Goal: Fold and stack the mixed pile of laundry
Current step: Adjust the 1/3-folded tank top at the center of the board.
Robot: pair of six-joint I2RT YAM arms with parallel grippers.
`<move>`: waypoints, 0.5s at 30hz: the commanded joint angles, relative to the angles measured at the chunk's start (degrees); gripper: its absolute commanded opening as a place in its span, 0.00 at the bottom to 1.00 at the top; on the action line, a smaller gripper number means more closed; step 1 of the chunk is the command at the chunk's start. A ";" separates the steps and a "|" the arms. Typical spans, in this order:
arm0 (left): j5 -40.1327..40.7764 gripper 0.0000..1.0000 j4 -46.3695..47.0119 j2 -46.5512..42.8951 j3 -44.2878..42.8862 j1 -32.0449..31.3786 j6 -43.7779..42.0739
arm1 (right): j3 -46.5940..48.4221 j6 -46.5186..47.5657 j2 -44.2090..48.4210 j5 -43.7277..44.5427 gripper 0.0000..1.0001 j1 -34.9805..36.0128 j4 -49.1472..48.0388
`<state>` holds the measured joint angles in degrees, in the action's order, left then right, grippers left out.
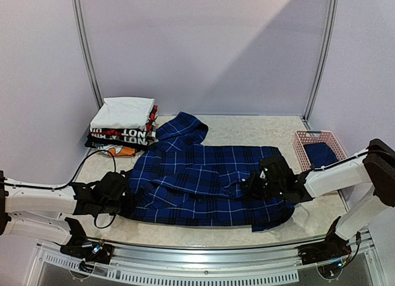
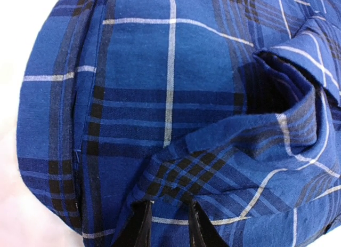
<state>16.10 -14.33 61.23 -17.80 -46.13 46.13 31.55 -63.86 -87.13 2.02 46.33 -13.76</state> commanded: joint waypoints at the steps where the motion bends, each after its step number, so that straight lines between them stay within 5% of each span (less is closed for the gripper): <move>1: 0.82 0.26 -0.16 -0.15 1.15 -0.89 -0.12 | 2.49 1.60 -1.10 1.24 0.07 -0.17 1.97; 3: 0.82 0.26 -0.15 -0.15 1.19 -0.89 -0.15 | 5.46 3.52 -0.99 2.23 0.00 -0.18 6.06; 15: 2.85 0.26 -1.49 -0.76 1.73 -0.89 1.75 | 15.26 15.11 12.99 10.36 0.00 -0.20 33.15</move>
<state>16.99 -14.24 60.75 -17.17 -46.26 46.70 45.15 -53.43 -79.40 8.34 46.33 8.10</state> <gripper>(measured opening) 0.258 0.013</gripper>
